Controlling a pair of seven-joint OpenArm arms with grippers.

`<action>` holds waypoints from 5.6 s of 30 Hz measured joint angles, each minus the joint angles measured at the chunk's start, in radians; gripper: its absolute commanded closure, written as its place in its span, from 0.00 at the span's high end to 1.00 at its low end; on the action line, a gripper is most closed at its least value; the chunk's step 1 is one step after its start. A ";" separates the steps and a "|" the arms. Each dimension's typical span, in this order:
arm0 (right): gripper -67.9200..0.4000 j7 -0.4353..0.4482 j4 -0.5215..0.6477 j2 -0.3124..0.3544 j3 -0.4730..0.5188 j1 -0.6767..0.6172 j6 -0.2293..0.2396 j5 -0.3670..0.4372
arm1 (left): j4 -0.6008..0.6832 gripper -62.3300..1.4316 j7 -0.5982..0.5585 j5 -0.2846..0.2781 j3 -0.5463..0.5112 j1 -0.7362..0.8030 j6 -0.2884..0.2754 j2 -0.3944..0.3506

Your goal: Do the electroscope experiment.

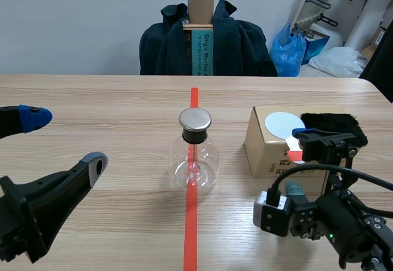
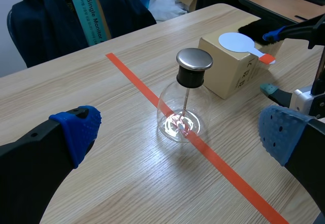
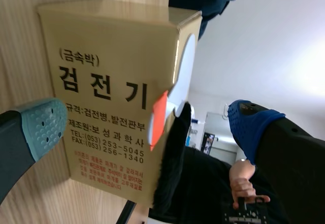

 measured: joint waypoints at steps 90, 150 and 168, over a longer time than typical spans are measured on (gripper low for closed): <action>0.02 -0.268 1.020 0.166 0.513 -0.064 -0.363 0.255 | -1.166 0.07 -0.282 0.331 0.470 -0.904 -0.316 0.150; 0.02 0.047 0.153 0.074 -0.196 0.062 -0.253 0.059 | -1.170 0.07 -0.345 0.361 0.533 -0.913 -0.229 0.219; 0.02 0.103 -0.019 0.064 -0.247 0.154 -0.288 0.059 | -1.170 0.07 -0.345 0.360 0.533 -0.913 -0.229 0.219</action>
